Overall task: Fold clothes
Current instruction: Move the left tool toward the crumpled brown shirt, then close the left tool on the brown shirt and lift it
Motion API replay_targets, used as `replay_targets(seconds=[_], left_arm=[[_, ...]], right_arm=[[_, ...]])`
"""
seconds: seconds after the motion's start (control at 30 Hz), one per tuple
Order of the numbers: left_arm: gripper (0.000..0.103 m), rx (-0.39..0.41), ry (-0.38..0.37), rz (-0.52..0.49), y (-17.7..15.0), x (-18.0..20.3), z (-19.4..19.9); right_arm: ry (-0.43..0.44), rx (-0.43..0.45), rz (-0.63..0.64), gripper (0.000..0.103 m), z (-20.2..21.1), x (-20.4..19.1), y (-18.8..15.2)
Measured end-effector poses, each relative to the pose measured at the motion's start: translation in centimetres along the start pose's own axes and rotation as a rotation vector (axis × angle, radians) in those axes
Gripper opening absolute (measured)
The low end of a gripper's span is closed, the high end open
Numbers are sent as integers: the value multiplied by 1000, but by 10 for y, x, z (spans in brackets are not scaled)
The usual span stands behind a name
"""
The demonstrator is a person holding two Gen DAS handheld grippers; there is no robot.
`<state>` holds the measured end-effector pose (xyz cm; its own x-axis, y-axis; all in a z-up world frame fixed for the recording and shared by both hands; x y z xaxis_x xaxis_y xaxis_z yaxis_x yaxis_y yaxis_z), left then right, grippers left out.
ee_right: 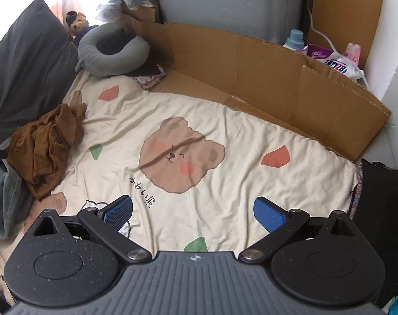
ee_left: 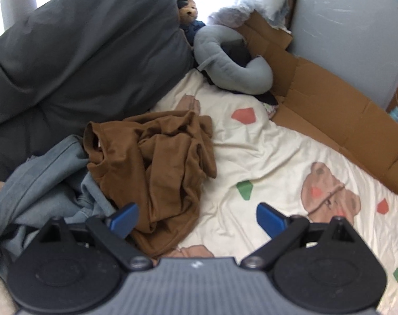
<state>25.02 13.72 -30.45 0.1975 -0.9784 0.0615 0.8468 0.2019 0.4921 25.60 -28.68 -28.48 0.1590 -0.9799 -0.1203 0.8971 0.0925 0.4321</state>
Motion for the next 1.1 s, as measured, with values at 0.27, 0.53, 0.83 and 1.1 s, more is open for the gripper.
replay_targets(seconds=[0.27,0.53,0.83,1.1], left_arm=[[97,74,46,44,0,-21,-20],[91,121,103,124,7,-58,-45],[79,191,173,116,12,-84,-67],[70,201,218,113,6,-104,-94]], right_arm=[[79,19,6,101,-25,-4,-12],[135,72,29,101,-46,-9,-15],[153,25,44,101,-77,-15,-31],[163,31,87,101,-91,-25,-49]])
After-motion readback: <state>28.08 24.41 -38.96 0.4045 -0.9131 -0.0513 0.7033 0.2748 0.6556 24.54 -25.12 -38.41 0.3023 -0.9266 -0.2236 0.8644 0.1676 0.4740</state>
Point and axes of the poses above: each gripper's, at about its wrist camera, not at the fingertips, and z roughly against the way its jaws point, x to its right, y to its top, the point moved 10 cm from there along -z, roughly the way its jaws point, and after that the axes turned 9 degrees about -x, right-handed, at the moved point
